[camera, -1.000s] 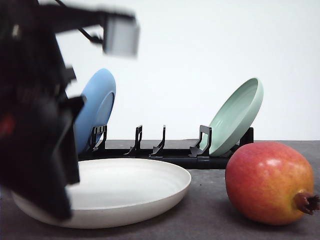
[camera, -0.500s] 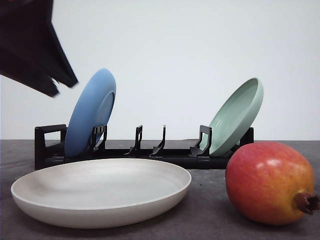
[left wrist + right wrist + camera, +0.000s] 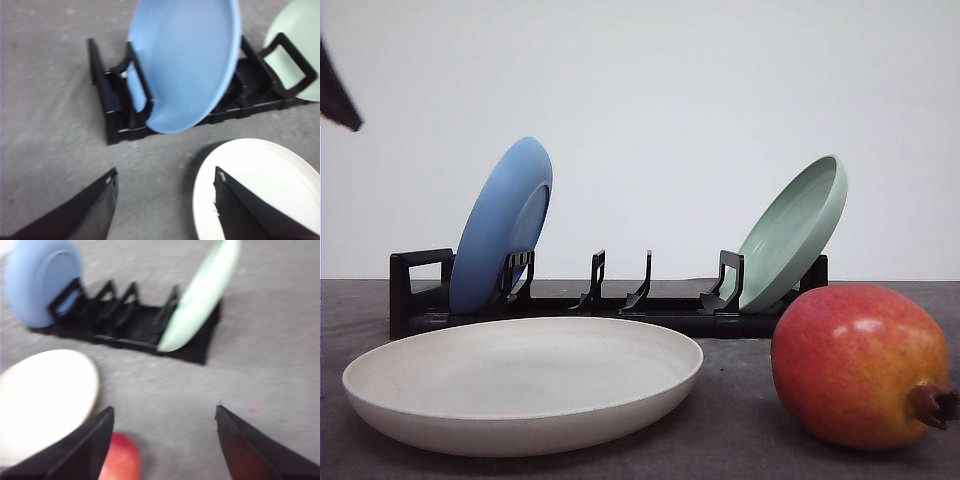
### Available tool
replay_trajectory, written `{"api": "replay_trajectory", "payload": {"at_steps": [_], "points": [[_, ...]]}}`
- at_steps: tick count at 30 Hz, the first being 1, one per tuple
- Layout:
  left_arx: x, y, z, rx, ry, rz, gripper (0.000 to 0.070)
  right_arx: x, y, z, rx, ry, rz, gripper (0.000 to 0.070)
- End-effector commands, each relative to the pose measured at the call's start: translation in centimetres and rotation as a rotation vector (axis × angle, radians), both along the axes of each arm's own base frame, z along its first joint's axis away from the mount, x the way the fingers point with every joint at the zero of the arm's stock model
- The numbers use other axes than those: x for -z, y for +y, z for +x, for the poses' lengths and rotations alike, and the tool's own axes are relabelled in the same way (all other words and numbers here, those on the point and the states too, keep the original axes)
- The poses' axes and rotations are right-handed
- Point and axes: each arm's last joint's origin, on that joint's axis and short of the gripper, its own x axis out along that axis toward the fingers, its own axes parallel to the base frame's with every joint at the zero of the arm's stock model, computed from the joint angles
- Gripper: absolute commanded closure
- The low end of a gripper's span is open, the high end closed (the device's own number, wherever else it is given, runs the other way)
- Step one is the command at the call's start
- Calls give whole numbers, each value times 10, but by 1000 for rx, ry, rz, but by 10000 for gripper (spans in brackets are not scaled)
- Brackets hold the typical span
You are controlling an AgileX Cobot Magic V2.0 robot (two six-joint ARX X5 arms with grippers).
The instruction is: Place pomegranate in white plate
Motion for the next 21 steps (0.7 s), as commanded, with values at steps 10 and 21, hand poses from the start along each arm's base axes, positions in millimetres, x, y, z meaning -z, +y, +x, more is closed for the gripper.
{"api": "replay_trajectory", "payload": {"at_steps": [10,21], "points": [[-7,5,-7,-34,-59,-16,336,0,19,22,-38,341,10,266],[-7,5,-6,-49,-60,-5,341,12,66,48,-72,522,-133,225]]}}
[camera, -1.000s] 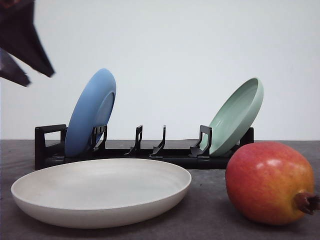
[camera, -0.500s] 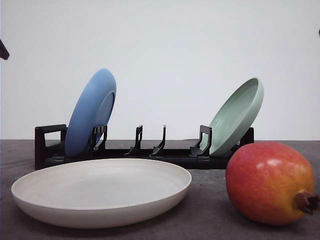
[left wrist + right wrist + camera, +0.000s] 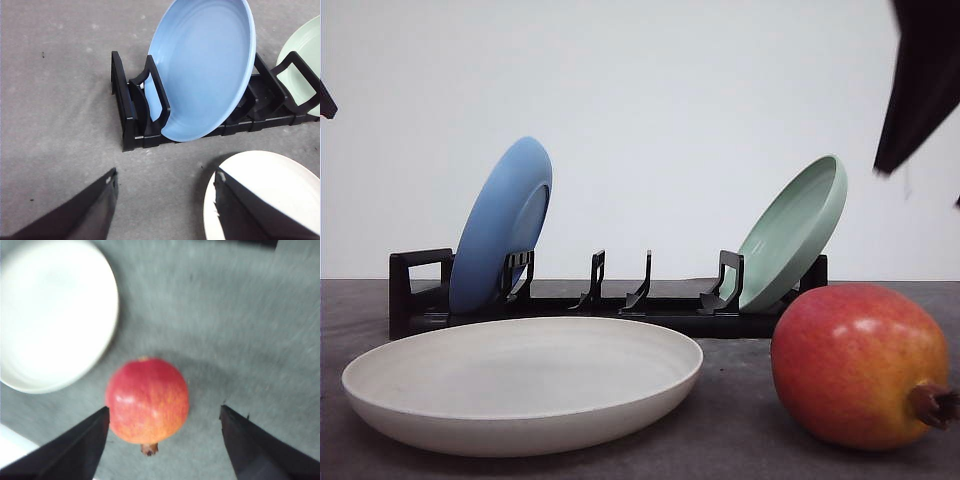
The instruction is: Place pomegranate in white plate
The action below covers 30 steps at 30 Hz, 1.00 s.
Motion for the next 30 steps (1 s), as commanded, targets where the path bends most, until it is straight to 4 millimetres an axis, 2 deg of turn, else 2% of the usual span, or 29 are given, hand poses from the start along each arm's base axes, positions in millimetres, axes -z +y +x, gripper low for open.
{"api": "replay_trajectory", "payload": {"at_steps": [1,3,5,14,27,29,30], "points": [[-3,0,2,-4,-11,-3,341,0,9,2,14,18,-9,187],[-3,0,2,-4,-11,-3,341,6,17,4,13,42,-36,97],[-3,0,2,-4,-10,-3,342,12,25,5,16,61,-53,67],[-2,0,1,-5,-8,-3,345,30,53,14,13,89,-66,67],[-2,0,1,-5,-9,-2,345,65,67,26,28,184,-213,71],[-2,0,1,-5,-9,-2,346,68,69,27,18,206,-211,92],[-2,0,1,-5,-9,-2,346,69,69,27,15,212,-210,124]]}}
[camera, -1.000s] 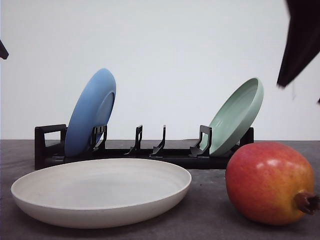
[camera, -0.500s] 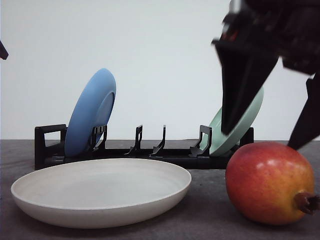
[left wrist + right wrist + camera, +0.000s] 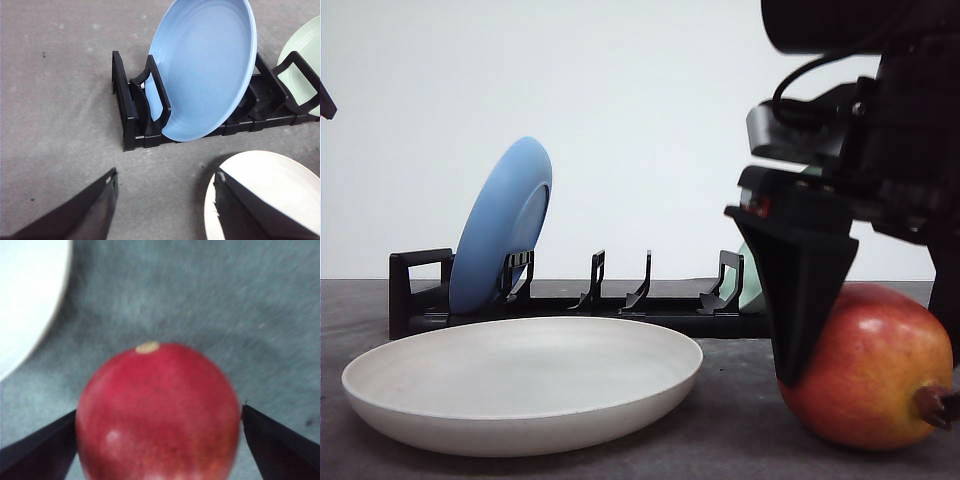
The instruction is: Place pomegranate in white plate
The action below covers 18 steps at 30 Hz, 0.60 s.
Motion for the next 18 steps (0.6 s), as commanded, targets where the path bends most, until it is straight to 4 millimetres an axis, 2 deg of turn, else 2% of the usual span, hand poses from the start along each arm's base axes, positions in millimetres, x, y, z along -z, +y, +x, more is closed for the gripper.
{"api": "replay_trajectory", "payload": {"at_steps": [1,2,4,10,18], "points": [[-2,0,1,-3,-10,-3,346,-1,5,1,-5,7,9,161],[-2,0,1,-3,-10,-3,345,-1,5,1,-9,13,15,205],[-3,0,1,-3,-10,-3,346,-1,5,0,-14,22,23,243],[-3,0,2,-3,-10,-3,346,-6,8,0,-81,62,67,244],[-2,0,2,-3,-8,-3,346,-30,21,8,-187,45,94,244]]}}
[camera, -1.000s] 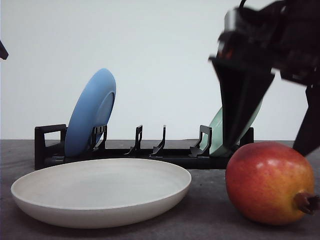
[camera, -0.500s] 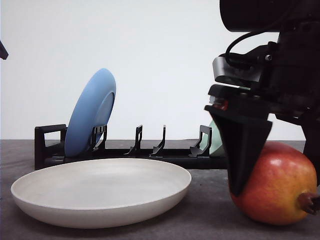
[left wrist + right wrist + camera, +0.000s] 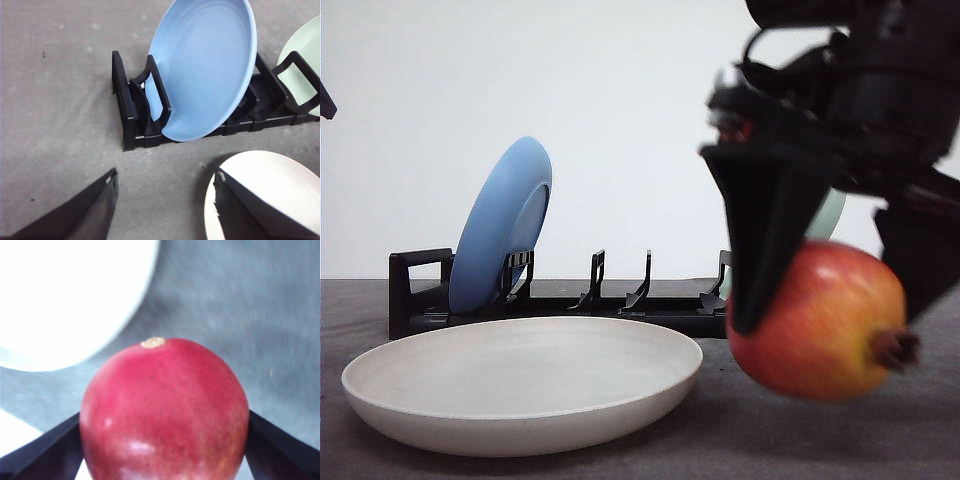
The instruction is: Place pomegranate in white plate
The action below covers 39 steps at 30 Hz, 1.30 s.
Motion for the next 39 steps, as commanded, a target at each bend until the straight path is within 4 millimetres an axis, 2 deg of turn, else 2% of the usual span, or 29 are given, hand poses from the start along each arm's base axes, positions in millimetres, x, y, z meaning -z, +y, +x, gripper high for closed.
{"api": "replay_trajectory", "payload": {"at_steps": [1,5,9,17,22,31,35,37,39], "points": [[-2,0,2,-3,-8,-3,346,-7,9,5,-54,-29,7,244],[-2,0,2,-3,-6,-3,346,-19,27,19,-108,-74,26,244],[-2,0,2,-3,-6,-2,346,-22,50,33,-175,-94,22,244],[-2,0,2,-6,-7,3,346,-7,99,54,-284,-115,10,244],[-2,0,2,-7,-7,4,346,5,119,59,-316,-142,34,244],[-2,0,2,-8,-6,4,346,24,130,60,-334,-132,24,243],[-2,0,2,-8,-6,4,346,26,132,60,-335,-136,18,241],[-2,0,2,-9,-6,5,346,26,132,59,-336,-136,18,209],[-2,0,2,-17,-7,9,346,26,132,59,-338,-135,17,133]]}}
